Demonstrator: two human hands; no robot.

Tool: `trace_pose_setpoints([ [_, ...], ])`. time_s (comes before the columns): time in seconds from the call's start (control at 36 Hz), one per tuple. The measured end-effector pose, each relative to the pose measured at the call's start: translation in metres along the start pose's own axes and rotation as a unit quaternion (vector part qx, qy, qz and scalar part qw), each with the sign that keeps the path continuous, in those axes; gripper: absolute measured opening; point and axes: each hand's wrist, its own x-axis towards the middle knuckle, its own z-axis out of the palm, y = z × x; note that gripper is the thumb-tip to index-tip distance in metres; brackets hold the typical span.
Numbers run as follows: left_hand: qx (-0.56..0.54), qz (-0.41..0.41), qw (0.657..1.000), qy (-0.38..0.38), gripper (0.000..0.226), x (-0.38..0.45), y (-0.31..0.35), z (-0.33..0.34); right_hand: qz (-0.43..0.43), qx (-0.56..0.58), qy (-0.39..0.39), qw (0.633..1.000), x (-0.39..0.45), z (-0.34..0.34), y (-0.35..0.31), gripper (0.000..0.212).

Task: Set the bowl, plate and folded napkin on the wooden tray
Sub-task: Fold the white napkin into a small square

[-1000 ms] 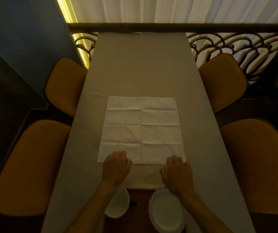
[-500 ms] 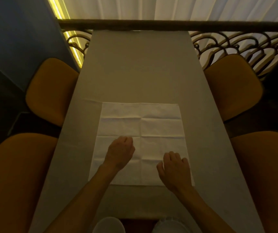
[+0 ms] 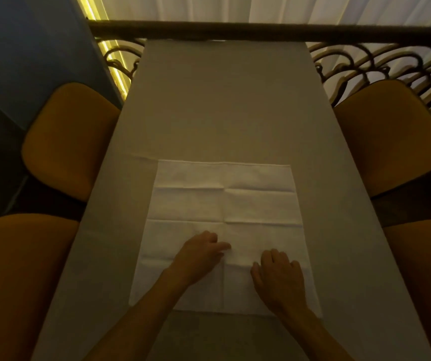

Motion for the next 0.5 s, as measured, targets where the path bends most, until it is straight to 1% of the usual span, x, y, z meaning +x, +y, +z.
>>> trace_pose_setpoints([
  [0.08, -0.008, -0.009, 1.000, 0.010, 0.038, -0.004, 0.001, 0.011, 0.000, 0.001, 0.000, 1.000, -0.005, 0.007, 0.003, 0.015],
  [0.19, -0.030, -0.023, 0.998, 0.046, 0.038, -0.008, 0.005, 0.018, -0.011, -0.012, 0.022, 1.000, -0.012, 0.009, 0.007, 0.014],
  [0.28, -0.043, -0.039, 0.997, 0.058, 0.036, -0.012, 0.005, 0.018, -0.001, -0.012, 0.019, 1.000, -0.013, 0.008, 0.012, 0.014],
  [0.36, -0.047, -0.040, 0.996, 0.070, 0.034, -0.017, 0.006, 0.019, 0.011, -0.023, 0.014, 1.000, -0.013, 0.005, 0.019, 0.019],
  [0.44, -0.046, -0.044, 0.995, 0.076, 0.034, -0.021, 0.007, 0.021, 0.038, -0.024, 0.010, 0.999, -0.013, 0.001, 0.029, 0.014],
  [0.5, -0.049, -0.046, 0.995, 0.075, 0.034, -0.023, 0.009, 0.021, 0.051, -0.025, 0.003, 0.998, -0.013, -0.002, 0.036, 0.017],
])
